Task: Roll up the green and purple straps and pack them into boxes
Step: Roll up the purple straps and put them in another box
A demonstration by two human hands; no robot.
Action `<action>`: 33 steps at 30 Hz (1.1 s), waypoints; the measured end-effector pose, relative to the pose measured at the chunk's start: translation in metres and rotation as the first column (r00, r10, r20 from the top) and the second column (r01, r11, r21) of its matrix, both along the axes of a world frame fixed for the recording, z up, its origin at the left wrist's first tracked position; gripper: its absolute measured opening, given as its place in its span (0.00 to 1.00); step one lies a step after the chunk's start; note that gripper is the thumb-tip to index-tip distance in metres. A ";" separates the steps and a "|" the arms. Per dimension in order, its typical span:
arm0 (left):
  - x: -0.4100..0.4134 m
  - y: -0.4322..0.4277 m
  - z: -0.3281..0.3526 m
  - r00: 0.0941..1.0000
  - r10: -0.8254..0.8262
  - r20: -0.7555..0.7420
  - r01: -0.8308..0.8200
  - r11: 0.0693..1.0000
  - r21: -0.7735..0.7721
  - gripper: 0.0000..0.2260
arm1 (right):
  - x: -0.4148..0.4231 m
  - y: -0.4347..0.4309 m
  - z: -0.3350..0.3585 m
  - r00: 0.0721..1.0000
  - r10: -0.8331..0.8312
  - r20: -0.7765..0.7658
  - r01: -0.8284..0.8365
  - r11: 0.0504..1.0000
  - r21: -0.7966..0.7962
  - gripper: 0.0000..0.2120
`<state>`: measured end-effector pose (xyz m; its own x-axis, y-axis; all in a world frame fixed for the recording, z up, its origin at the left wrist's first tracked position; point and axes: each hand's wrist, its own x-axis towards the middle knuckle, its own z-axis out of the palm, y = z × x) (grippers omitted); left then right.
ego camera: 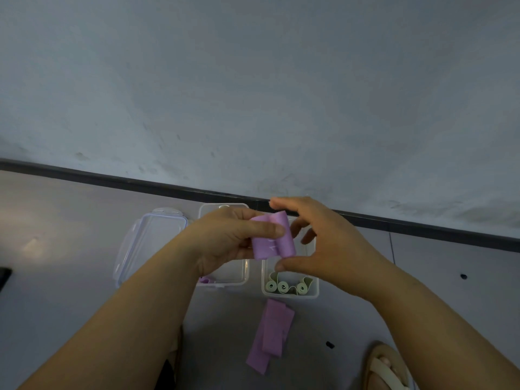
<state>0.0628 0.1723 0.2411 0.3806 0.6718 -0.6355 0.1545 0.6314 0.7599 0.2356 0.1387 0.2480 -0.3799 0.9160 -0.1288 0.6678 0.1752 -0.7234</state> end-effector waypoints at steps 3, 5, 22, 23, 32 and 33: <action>0.001 -0.001 0.002 0.999 -0.041 -0.011 0.041 0.999 0.009 0.22 | 0.001 0.000 -0.002 0.997 0.051 0.054 -0.053 0.998 0.038 0.34; 0.001 -0.002 0.003 0.999 -0.051 -0.004 0.051 0.999 0.009 0.21 | 0.002 -0.001 -0.003 0.997 0.052 0.063 -0.057 0.996 0.070 0.32; 0.001 0.000 0.004 0.987 0.106 0.118 -0.096 0.992 -0.088 0.23 | 0.005 -0.001 0.006 0.937 -0.174 -0.301 0.183 0.983 0.001 0.27; 0.001 0.000 0.005 0.987 0.102 0.128 -0.091 0.992 -0.091 0.22 | 0.005 -0.001 0.007 0.929 -0.181 -0.323 0.190 0.982 -0.003 0.26; 0.003 0.000 0.002 0.975 0.148 0.164 -0.143 0.989 -0.043 0.13 | 0.005 -0.001 -0.003 0.984 -0.145 -0.105 0.156 0.982 0.107 0.26; 0.004 -0.001 0.001 0.972 0.163 0.166 -0.159 0.986 -0.041 0.10 | 0.005 -0.001 -0.003 0.986 -0.142 -0.091 0.152 0.982 0.115 0.25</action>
<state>0.0668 0.1713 0.2419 0.3717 0.7163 -0.5905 -0.0795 0.6583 0.7485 0.2402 0.1381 0.2447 -0.2449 0.9695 0.0119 0.6322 0.1690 -0.7562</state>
